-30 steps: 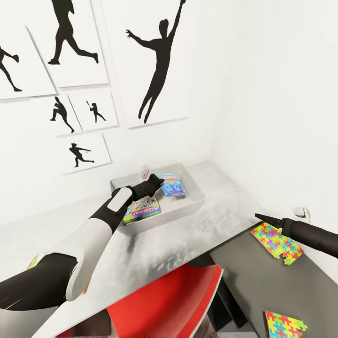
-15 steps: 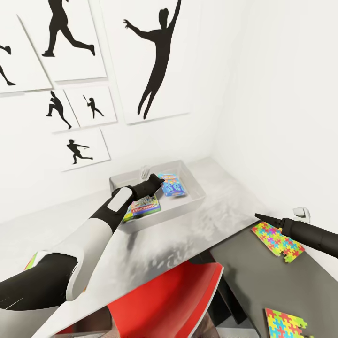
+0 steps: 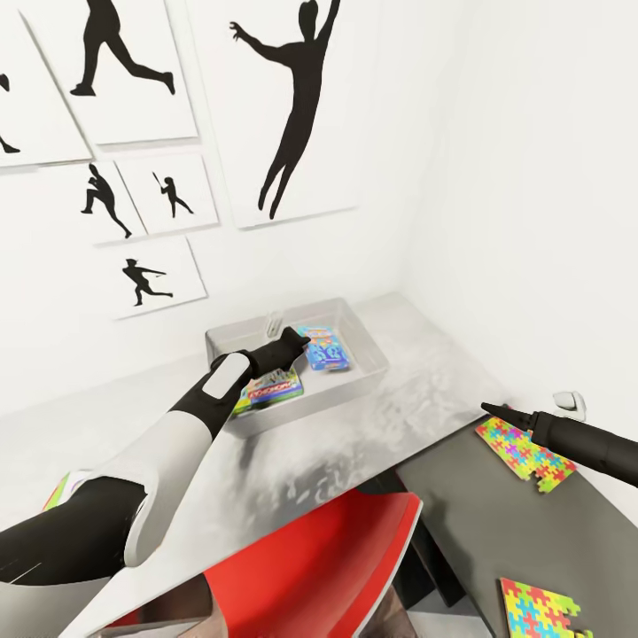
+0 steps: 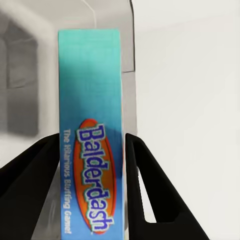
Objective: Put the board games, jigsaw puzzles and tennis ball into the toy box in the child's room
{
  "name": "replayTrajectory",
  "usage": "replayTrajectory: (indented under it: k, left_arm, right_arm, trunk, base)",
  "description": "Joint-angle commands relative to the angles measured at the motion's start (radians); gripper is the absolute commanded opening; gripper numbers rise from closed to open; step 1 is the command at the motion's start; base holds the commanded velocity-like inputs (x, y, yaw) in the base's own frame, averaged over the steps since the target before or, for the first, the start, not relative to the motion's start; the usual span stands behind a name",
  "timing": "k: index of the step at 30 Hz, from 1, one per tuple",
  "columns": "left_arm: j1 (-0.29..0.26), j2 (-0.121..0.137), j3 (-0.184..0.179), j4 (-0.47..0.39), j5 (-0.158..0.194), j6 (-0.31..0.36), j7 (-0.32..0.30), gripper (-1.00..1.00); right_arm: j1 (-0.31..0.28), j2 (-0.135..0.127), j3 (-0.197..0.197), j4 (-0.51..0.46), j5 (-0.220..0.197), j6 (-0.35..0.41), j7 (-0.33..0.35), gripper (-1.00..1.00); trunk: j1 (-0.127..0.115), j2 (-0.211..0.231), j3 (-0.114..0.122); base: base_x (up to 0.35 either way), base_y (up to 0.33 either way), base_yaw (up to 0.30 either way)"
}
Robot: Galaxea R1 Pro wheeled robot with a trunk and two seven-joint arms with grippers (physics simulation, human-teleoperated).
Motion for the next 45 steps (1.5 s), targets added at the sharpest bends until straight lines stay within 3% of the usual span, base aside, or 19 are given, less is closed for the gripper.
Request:
replayTrajectory:
  k: [1, 13, 27, 45]
  left_arm:
    - [-0.004, 0.000, -0.002, 0.001, 0.002, 0.002, 0.000, -1.00]
    - [-0.041, -0.001, 0.000, 0.001, 0.009, 0.033, 0.071, -1.00]
    - [-0.049, -0.002, 0.000, 0.001, 0.011, 0.037, 0.079, -1.00]
    - [-0.048, -0.002, 0.000, 0.001, 0.012, 0.035, 0.079, -1.00]
  right_arm:
    - [-0.001, 0.000, -0.001, 0.000, 0.005, 0.004, 0.007, 1.00]
    - [-0.002, 0.000, -0.001, 0.000, 0.005, 0.004, 0.006, 1.00]
    - [-0.002, 0.000, -0.001, 0.000, 0.005, 0.004, 0.007, 1.00]
    - [-0.002, -0.001, -0.001, 0.000, 0.005, 0.004, 0.007, 1.00]
  trunk:
    - [0.001, -0.002, -0.002]
    - [0.001, -0.002, -0.003]
    - [0.001, -0.002, -0.003]
    - [0.001, -0.002, -0.003]
  base:
    - [0.000, 0.000, 0.000]
    - [0.000, 0.000, 0.000]
    - [0.000, 0.000, -0.012]
    - [0.000, 0.000, -0.158]
